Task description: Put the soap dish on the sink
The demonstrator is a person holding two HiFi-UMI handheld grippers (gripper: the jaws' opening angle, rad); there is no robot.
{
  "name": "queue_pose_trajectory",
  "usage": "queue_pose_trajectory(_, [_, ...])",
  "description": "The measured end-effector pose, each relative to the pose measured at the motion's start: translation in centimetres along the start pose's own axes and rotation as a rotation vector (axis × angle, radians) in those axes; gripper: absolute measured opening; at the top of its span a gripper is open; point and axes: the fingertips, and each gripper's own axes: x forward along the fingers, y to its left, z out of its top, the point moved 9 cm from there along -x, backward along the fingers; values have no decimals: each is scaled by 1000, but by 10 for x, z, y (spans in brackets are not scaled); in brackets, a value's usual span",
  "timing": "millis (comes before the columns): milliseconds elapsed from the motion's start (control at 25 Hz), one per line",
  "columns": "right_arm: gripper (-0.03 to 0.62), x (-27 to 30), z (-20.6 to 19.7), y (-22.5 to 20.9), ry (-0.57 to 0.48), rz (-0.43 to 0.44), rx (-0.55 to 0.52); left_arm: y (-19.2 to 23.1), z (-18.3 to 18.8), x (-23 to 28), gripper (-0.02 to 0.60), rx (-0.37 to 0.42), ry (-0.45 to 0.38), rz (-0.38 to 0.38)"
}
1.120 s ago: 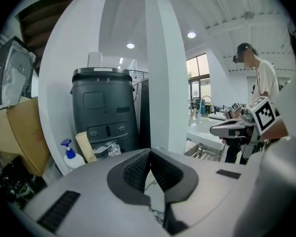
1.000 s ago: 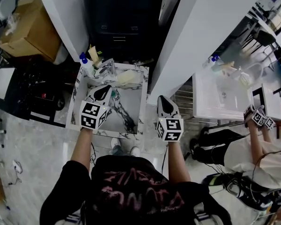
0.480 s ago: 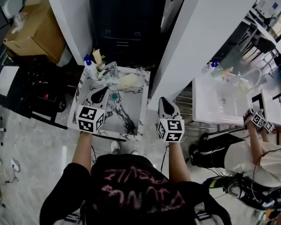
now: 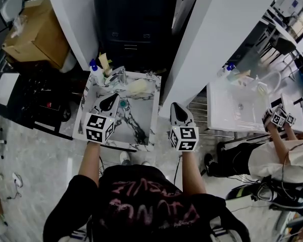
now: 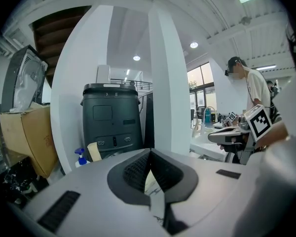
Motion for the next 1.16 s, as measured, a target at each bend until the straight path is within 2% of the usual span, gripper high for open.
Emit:
queue_pose_trajectory(760, [8,-2,1,10,7,12,-20,-3,-4,-9,15,-13,-10,3])
queue_pose_trajectory(1160, [8,4,6,15,0,23,-31,2,7,-11,15,-17,-36,4])
